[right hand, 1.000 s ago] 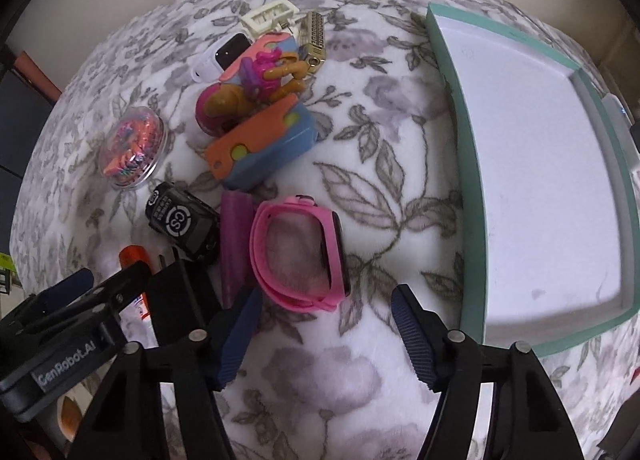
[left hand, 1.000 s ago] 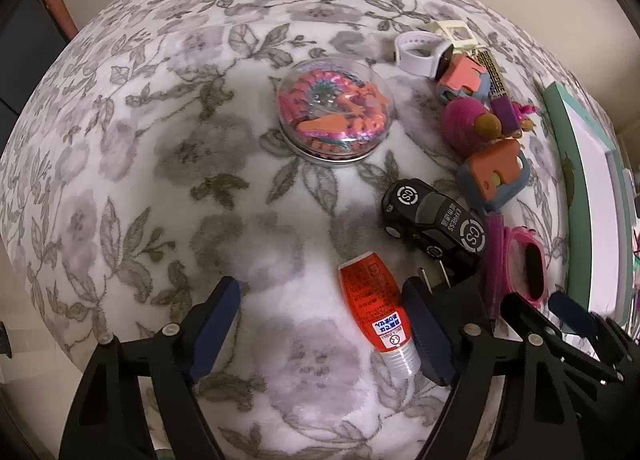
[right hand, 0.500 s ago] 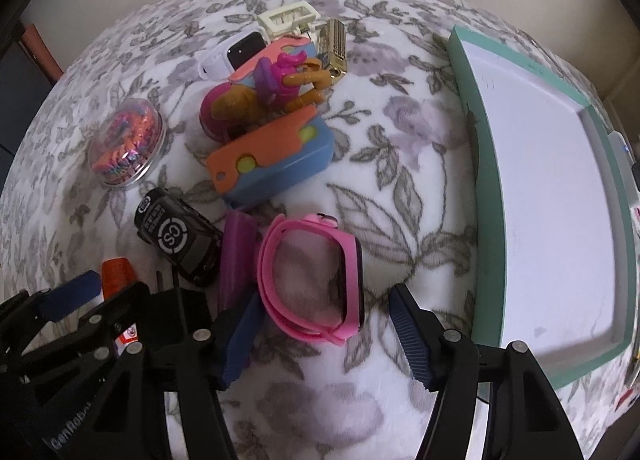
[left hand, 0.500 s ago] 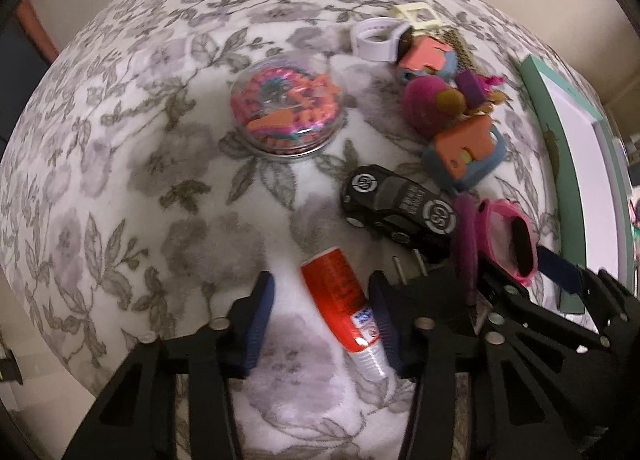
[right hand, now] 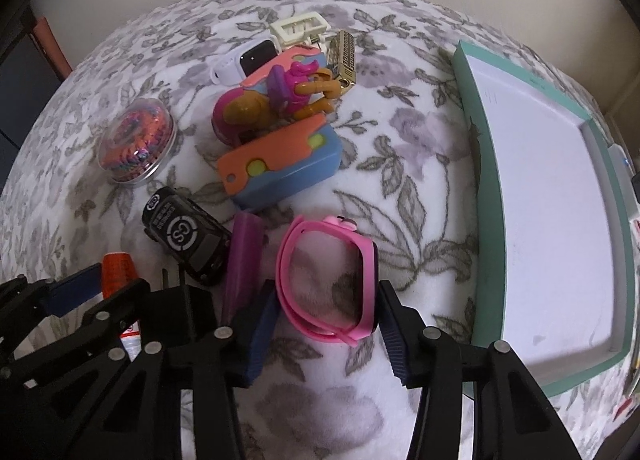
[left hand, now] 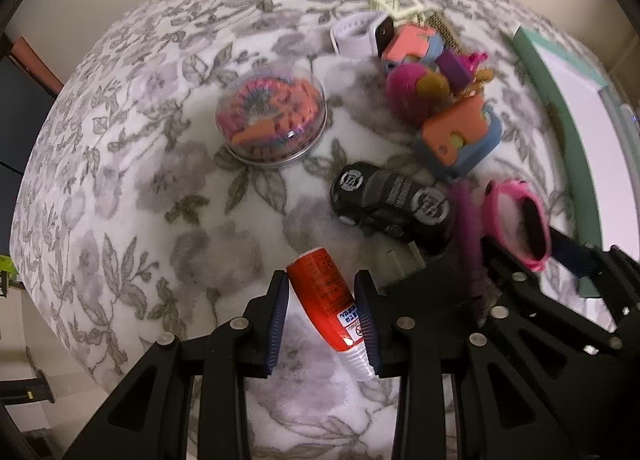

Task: Organize rigid objects
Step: 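Grasp the pink watch with the right tool while the left tool grasps the orange glue bottle, then carry both items over the tray and release the glue bottle and pink watch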

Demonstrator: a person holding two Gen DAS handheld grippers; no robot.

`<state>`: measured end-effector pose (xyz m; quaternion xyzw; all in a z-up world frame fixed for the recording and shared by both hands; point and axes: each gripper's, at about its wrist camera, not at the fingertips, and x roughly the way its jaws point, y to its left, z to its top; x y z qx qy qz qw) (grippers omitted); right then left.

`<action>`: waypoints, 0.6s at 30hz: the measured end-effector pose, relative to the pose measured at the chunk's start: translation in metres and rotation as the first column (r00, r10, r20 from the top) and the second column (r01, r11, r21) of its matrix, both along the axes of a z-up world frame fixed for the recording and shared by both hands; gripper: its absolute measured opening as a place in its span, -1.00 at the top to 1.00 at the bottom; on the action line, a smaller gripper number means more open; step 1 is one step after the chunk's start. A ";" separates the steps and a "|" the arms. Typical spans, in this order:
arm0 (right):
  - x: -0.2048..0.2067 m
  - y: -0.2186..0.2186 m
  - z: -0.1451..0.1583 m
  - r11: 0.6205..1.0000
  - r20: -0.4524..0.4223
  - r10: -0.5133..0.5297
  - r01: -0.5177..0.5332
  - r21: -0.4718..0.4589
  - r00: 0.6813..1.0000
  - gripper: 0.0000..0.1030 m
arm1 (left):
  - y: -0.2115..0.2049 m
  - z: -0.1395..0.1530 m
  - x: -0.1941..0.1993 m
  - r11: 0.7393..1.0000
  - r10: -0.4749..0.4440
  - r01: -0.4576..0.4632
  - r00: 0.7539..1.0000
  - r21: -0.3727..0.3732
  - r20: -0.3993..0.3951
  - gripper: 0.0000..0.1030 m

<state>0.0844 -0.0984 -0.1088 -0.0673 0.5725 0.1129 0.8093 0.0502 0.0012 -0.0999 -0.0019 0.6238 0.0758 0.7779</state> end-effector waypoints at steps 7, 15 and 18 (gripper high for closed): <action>-0.006 -0.003 0.005 1.000 0.004 0.006 -0.006 0.003 1.000 0.00 | -0.001 -0.002 -0.002 1.000 -0.006 0.006 1.000 0.000 -0.017 0.35; -0.013 -0.019 0.023 0.998 0.041 -0.022 0.020 0.055 0.999 0.03 | 0.022 0.008 -0.003 0.998 0.059 -0.057 0.997 -0.035 0.047 0.41; -0.014 -0.025 0.032 0.996 0.061 -0.041 0.036 0.079 0.997 0.03 | 0.031 0.025 0.001 0.993 0.105 -0.100 0.991 -0.061 0.087 0.43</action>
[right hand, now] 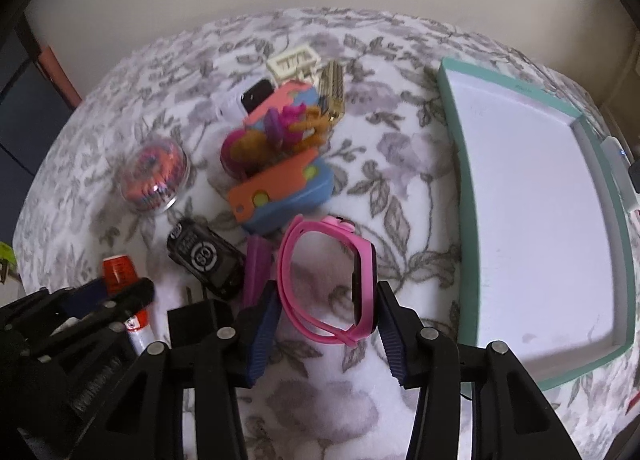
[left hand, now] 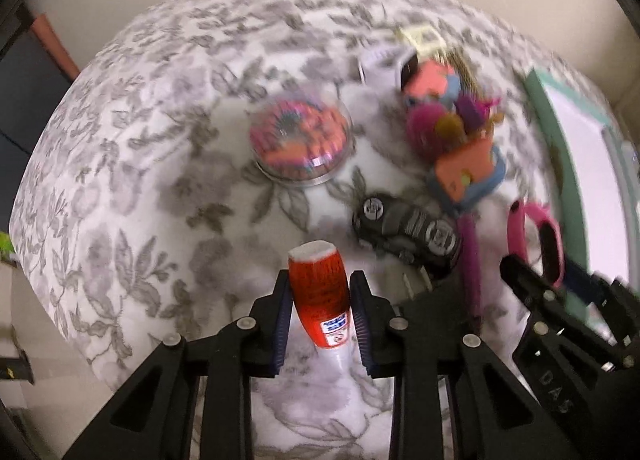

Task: Organize rigid objects
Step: 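Carry both items over the tray and release the glue bottle and pink watch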

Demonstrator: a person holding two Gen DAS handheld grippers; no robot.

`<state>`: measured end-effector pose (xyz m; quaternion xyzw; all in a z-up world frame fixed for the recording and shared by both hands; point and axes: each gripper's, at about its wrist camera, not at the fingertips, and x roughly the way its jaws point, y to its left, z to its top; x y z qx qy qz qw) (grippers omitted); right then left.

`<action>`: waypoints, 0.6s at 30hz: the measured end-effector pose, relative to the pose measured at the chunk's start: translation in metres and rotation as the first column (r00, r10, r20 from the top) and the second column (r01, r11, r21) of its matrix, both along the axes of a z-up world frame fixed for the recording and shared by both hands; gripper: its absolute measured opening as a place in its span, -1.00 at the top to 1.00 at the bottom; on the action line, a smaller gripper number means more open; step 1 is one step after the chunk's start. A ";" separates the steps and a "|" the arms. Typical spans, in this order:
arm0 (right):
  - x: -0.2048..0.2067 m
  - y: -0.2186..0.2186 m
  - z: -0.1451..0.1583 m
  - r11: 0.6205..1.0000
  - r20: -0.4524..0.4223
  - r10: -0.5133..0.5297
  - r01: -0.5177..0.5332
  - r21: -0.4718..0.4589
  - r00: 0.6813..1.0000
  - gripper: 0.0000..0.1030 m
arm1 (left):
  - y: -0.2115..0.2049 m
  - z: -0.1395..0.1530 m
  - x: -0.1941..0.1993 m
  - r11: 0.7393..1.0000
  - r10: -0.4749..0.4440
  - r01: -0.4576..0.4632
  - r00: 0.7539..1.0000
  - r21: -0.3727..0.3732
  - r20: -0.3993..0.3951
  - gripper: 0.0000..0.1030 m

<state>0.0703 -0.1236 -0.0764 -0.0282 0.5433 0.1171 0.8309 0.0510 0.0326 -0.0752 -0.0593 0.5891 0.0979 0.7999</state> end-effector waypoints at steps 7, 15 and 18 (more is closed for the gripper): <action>0.006 -0.030 0.033 0.994 0.082 -0.105 0.103 0.026 0.991 0.03 | -0.014 0.056 0.029 0.999 0.019 -0.013 0.993 -0.052 0.114 0.43; 0.020 -0.099 0.063 0.952 0.148 -0.307 0.304 0.044 0.940 0.03 | -0.083 0.086 0.059 0.987 -0.059 0.084 0.982 -0.134 0.181 0.43; 0.028 -0.127 0.068 0.925 0.151 -0.379 0.377 0.047 0.913 0.03 | -0.124 0.093 0.058 0.981 -0.111 0.136 0.978 -0.139 0.176 0.43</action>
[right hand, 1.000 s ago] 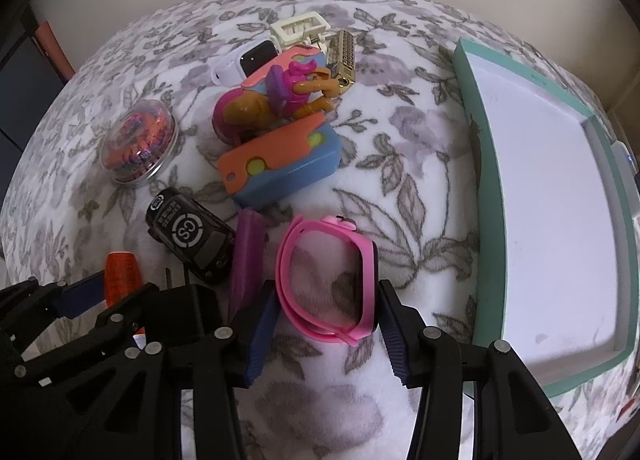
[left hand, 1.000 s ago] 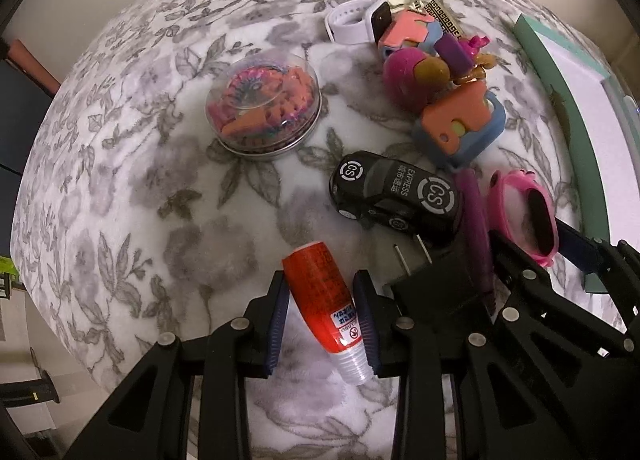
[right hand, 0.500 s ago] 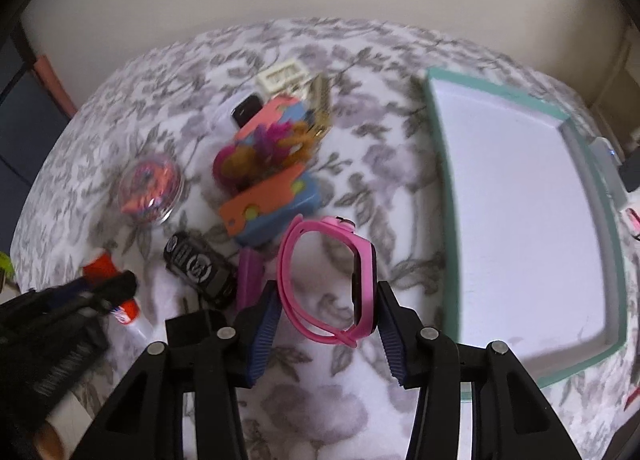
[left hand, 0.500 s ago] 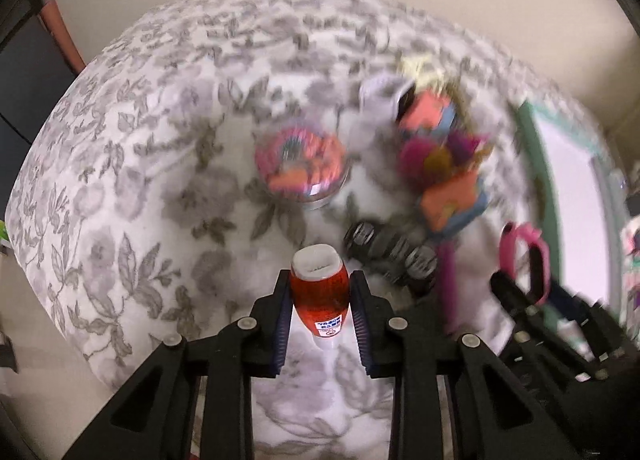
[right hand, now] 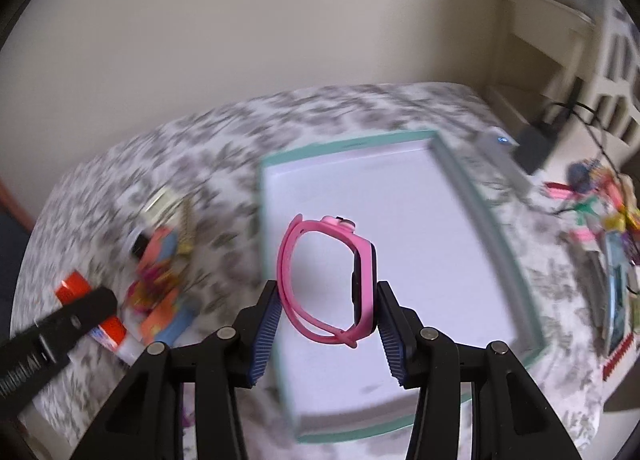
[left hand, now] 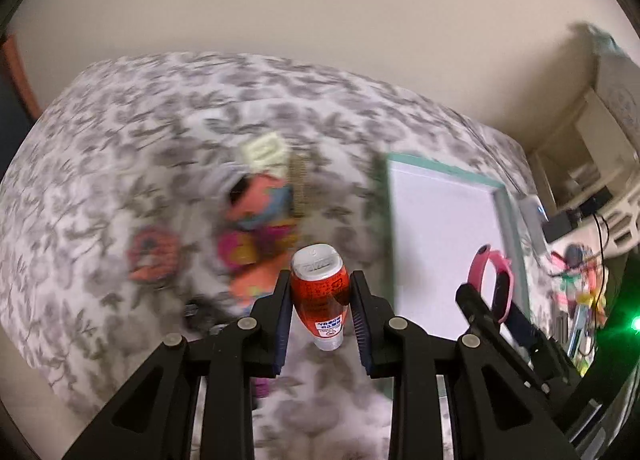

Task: Organize rigid objects
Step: 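Carry both items over the tray and release the glue bottle and pink watch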

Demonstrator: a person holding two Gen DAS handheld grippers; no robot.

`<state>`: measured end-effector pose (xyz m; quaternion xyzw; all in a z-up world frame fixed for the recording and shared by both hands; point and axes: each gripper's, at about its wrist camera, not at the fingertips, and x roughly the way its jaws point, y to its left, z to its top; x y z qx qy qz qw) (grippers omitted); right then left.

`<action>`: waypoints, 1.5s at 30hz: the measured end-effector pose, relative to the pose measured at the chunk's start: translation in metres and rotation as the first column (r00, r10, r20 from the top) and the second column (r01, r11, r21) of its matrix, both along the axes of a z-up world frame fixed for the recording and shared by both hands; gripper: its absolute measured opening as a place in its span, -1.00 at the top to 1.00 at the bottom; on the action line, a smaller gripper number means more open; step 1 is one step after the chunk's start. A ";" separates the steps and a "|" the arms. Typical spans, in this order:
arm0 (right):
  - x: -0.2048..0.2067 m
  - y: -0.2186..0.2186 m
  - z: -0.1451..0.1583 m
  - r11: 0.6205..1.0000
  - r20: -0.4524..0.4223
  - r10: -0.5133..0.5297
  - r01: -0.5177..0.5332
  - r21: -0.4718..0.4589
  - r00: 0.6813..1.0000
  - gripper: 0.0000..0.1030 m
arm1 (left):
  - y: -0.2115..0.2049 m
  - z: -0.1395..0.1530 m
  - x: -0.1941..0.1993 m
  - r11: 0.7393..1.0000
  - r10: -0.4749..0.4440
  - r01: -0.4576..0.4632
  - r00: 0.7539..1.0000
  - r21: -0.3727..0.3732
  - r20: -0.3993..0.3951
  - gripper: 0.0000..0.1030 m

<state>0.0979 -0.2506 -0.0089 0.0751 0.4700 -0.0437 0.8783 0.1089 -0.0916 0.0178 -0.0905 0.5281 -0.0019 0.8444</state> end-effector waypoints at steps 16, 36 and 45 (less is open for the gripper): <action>0.031 -0.084 -0.024 0.985 -0.064 -0.173 0.172 -0.025 0.983 0.03 | -0.103 -0.026 0.048 0.989 -0.149 0.149 0.988 0.005 -0.027 0.43; 0.044 -0.098 -0.059 0.981 -0.163 -0.193 0.189 -0.038 0.968 0.01 | -0.117 -0.067 0.073 0.981 -0.179 0.174 0.982 -0.084 -0.065 0.43; 0.042 -0.097 -0.052 0.981 -0.156 -0.196 0.193 -0.039 0.968 0.01 | -0.115 -0.056 0.071 0.979 -0.181 0.176 0.983 -0.105 -0.037 0.43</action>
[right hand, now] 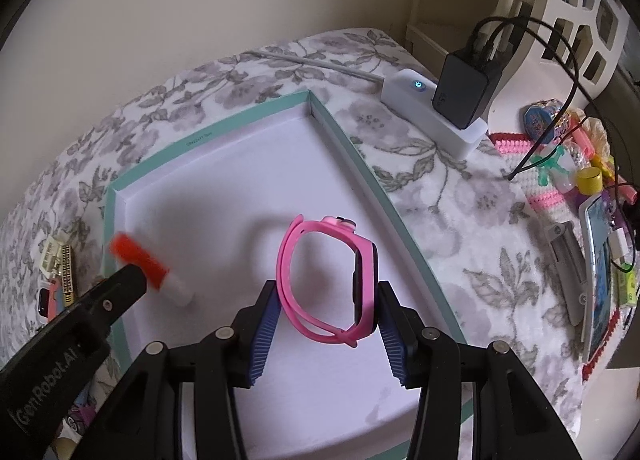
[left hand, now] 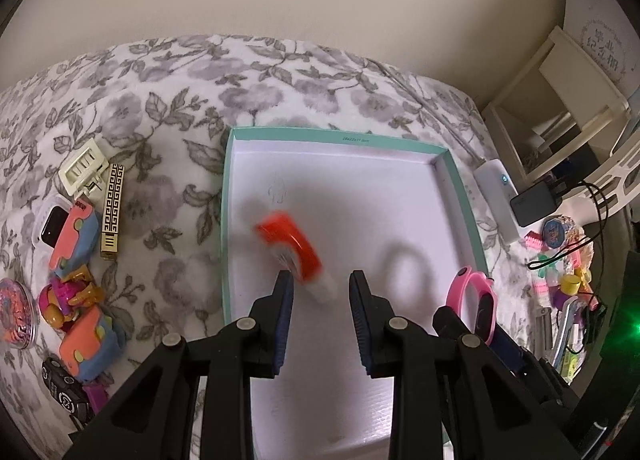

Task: Organize rigid objects
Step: 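Carry both items over the tray and release the glue bottle and pink watch, then move both open tools back toward the remaining items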

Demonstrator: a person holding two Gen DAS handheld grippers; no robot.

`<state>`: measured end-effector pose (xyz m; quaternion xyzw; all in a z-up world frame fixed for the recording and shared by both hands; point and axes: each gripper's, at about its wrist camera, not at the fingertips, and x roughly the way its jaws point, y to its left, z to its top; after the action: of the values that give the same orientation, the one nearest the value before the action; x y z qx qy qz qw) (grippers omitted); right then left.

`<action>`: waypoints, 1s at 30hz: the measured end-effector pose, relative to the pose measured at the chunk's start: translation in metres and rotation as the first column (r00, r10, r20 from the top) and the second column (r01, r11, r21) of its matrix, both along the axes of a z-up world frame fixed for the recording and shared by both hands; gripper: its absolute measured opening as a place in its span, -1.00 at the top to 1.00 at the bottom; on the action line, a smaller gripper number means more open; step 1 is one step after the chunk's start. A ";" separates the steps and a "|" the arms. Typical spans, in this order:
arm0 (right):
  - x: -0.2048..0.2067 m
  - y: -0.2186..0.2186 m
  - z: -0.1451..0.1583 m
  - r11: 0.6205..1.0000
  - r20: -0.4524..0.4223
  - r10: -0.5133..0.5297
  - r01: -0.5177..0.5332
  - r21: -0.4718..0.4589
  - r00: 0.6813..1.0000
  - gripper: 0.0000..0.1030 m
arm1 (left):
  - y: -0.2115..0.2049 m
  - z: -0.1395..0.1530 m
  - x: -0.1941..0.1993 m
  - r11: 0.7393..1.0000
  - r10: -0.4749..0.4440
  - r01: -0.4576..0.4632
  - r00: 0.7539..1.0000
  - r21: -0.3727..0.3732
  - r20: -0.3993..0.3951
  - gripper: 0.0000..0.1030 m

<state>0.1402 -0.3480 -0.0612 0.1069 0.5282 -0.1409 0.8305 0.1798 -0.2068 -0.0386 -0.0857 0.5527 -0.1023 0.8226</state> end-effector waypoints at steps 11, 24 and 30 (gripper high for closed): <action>0.000 0.004 0.003 1.000 0.025 0.022 -0.021 -0.021 0.999 -0.02 | 0.014 0.005 0.000 0.996 0.046 -0.046 0.999 0.072 0.002 0.17; 0.000 0.001 -0.003 0.999 0.000 0.014 -0.014 -0.029 1.000 -0.03 | 0.024 -0.007 0.003 0.989 0.084 -0.079 0.996 0.128 -0.036 -0.07; 0.001 0.005 0.000 0.998 0.010 0.035 -0.034 -0.043 0.999 -0.11 | 0.031 -0.006 0.004 0.986 0.106 -0.100 0.993 0.130 -0.043 -0.08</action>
<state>0.1409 -0.3432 -0.0617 0.0808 0.5225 -0.1372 0.8376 0.1838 -0.1763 -0.0443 -0.0640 0.5732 -0.0219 0.8166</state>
